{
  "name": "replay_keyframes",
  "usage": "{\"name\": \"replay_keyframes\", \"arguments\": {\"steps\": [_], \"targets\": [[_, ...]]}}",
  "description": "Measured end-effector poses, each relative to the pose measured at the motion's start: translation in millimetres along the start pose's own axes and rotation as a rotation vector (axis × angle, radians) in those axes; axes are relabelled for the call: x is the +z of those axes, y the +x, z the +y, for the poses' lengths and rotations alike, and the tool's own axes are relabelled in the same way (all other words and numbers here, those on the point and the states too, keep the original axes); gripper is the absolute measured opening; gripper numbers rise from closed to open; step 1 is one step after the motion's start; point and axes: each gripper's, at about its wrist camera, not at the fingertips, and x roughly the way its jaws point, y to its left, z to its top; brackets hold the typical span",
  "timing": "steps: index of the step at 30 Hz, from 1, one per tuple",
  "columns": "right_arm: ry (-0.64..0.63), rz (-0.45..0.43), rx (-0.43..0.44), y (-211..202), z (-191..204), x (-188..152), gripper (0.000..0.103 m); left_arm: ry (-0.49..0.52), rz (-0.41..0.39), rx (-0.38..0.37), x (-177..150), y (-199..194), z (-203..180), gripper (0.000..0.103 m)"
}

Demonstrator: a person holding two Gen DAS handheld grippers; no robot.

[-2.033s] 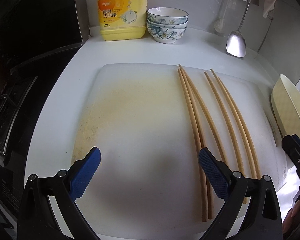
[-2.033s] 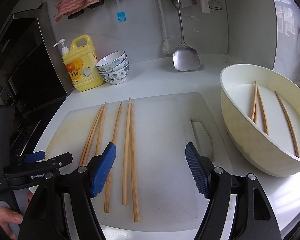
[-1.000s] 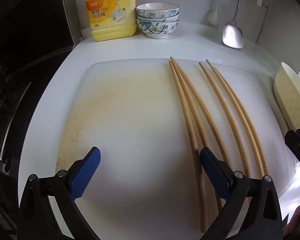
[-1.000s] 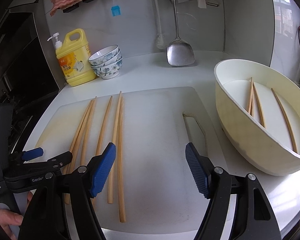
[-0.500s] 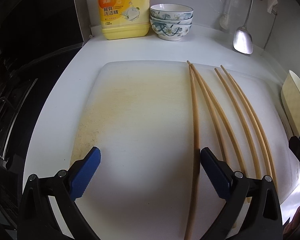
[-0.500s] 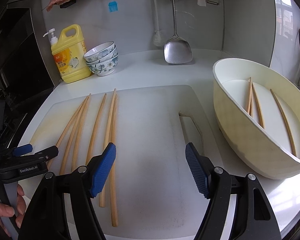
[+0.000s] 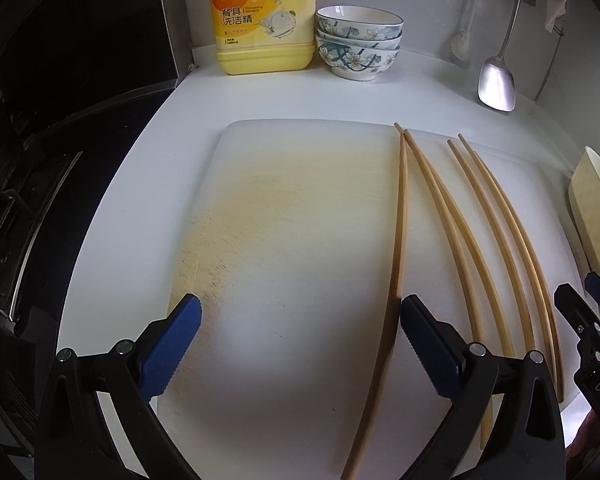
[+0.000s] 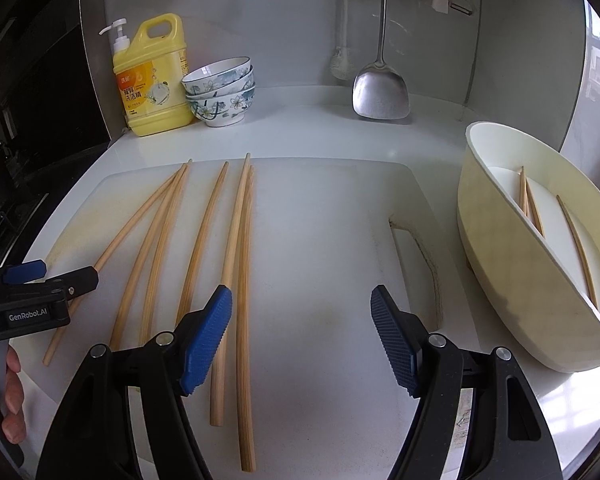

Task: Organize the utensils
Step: 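Lower both open grippers toward the chopsticks on the board, then close the left gripper on a chopstick while the right gripper grasps another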

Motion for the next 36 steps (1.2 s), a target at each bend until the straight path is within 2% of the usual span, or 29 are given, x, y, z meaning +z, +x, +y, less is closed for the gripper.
{"name": "replay_keyframes", "arguments": {"steps": [8,13,18,22,26,28,31,33,34,36], "targets": [[-0.035,0.027,-0.011,9.6,6.3,0.1,0.068,-0.012,0.0,0.008,7.5,5.0,0.7,0.098],[-0.048,0.014,-0.007,11.7,11.8,-1.7,0.068,-0.013,-0.012,0.01,12.9,8.5,-0.7,0.098],[-0.073,0.004,0.029,11.2,18.1,-2.0,0.052,-0.016,-0.019,0.011,18.5,11.9,-2.9,0.098],[-0.118,0.006,0.068,9.1,26.8,-2.4,0.028,-0.012,-0.027,0.007,18.3,11.9,-4.1,0.098],[-0.122,0.013,0.097,9.1,29.2,-1.4,0.016,0.022,-0.042,-0.012,16.0,10.2,-6.4,0.094],[-0.125,0.012,0.101,9.1,30.7,-1.2,0.012,0.045,-0.049,-0.027,15.7,8.4,-8.2,0.089],[-0.118,0.005,0.097,9.2,31.4,-2.1,0.007,0.082,-0.071,-0.054,13.3,2.6,-13.4,0.067],[-0.106,0.002,0.102,9.1,29.9,-2.4,0.007,0.119,-0.084,-0.076,12.0,-1.5,-20.1,0.034],[-0.1,0.002,0.103,9.2,29.7,-2.4,0.007,0.133,-0.086,-0.084,11.8,-2.5,-23.6,0.027],[-0.084,0.004,0.108,9.2,28.0,-2.2,0.007,0.154,-0.088,-0.095,11.3,-3.3,-29.1,0.007]]}}
